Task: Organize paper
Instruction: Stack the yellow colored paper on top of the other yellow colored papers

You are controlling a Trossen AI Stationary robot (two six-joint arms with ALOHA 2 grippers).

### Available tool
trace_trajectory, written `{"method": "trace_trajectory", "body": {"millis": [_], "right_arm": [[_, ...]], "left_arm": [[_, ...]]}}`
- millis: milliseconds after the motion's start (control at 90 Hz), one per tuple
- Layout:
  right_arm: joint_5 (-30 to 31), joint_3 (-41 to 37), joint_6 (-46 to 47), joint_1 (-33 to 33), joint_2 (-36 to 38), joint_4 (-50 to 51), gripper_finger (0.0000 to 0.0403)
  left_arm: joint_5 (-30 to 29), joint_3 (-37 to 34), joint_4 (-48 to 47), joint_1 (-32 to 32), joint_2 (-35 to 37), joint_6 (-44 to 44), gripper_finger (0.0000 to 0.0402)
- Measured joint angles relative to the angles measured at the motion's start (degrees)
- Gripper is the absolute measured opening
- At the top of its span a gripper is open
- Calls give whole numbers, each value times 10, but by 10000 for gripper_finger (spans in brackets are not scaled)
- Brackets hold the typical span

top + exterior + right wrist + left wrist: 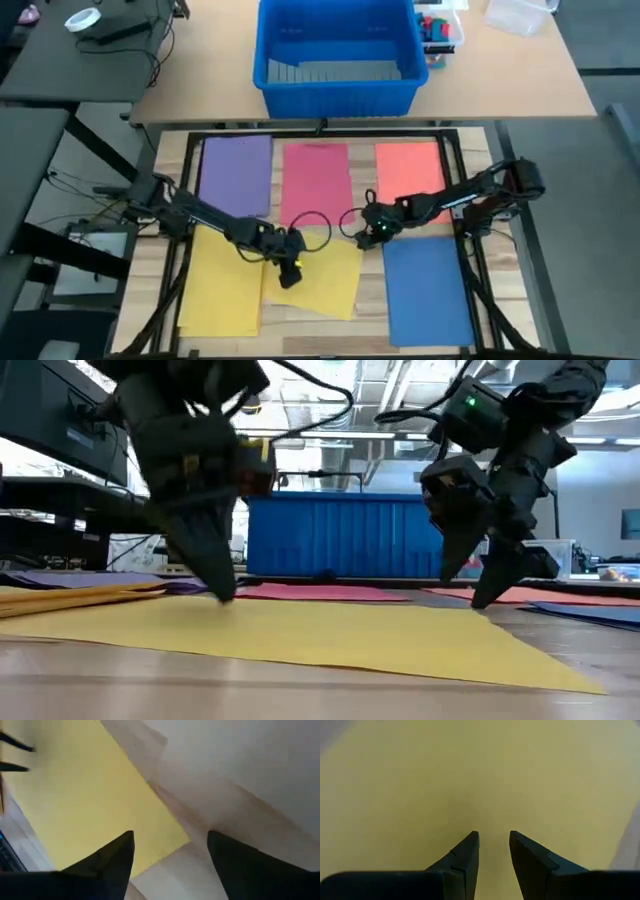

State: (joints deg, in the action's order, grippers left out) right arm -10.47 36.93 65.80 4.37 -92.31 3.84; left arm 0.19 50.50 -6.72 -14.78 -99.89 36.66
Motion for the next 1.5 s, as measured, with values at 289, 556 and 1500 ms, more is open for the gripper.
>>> {"method": "trace_trajectory", "body": {"millis": [289, 556, 1500], "right_arm": [[1, 32, 10, 34, -14, -3, 237], [-15, 38, 4, 54, -43, -39, 237], [-29, 50, -17, 64, -65, -231, 154]], "left_arm": [[-6, 2, 32, -1, -30, -6, 92], [-6, 0, 54, 0, -32, -6, 93], [-6, -1, 77, 0, -34, -19, 93]]}}
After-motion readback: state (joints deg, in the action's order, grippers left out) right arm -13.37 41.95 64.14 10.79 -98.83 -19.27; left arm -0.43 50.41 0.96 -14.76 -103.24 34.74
